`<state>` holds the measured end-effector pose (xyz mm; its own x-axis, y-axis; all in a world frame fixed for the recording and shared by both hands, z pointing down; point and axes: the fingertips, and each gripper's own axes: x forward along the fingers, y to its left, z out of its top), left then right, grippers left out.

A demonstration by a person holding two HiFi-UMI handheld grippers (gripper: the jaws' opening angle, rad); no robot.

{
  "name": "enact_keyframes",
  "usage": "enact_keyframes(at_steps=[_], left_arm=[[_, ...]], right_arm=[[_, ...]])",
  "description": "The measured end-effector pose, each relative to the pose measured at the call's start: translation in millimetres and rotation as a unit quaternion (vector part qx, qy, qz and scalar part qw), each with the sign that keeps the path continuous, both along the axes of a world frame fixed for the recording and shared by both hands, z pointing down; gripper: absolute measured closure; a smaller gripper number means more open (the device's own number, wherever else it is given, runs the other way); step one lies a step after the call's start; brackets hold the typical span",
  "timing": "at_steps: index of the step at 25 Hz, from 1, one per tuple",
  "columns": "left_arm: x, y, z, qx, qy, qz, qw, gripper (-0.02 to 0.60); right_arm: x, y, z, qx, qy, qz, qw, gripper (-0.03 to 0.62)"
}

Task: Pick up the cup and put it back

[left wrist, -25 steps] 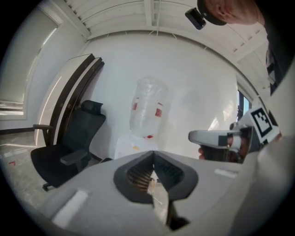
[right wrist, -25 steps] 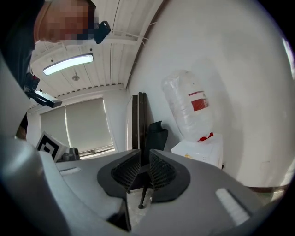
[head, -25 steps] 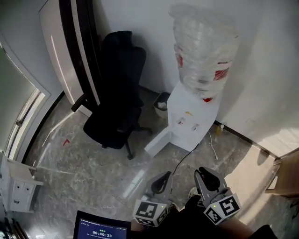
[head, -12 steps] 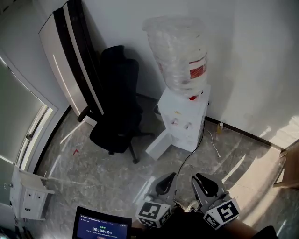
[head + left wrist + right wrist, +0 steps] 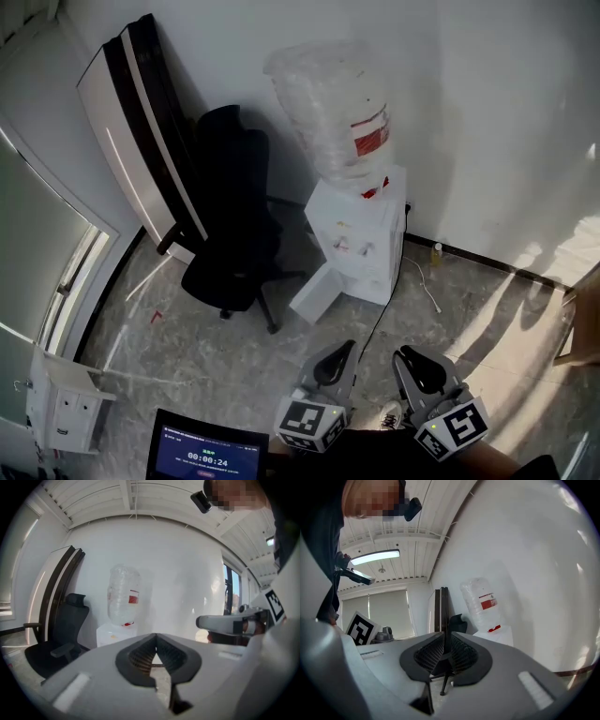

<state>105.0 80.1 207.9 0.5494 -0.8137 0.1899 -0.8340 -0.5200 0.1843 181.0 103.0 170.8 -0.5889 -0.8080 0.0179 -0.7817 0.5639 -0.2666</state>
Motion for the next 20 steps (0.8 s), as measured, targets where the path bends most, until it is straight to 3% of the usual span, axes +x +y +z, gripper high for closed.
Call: enact_keyframes(at_steps=[4, 11, 20], left_arm=[[1, 2, -10, 0.016, 0.005, 0.029, 0.9994, 0.577], [-28, 1, -17, 0.018, -0.002, 0.06, 0.9981, 0.577], [-72, 4, -15, 0.016, 0.014, 0.077, 0.9968, 0.577]], right_arm=[[-1, 5, -15, 0.015, 0.008, 0.027, 0.999, 0.549], [-28, 11, -41, 0.038, 0.025, 0.068, 0.997, 0.563], [-82, 12, -41, 0.026, 0.035, 0.083, 0.996, 0.585]])
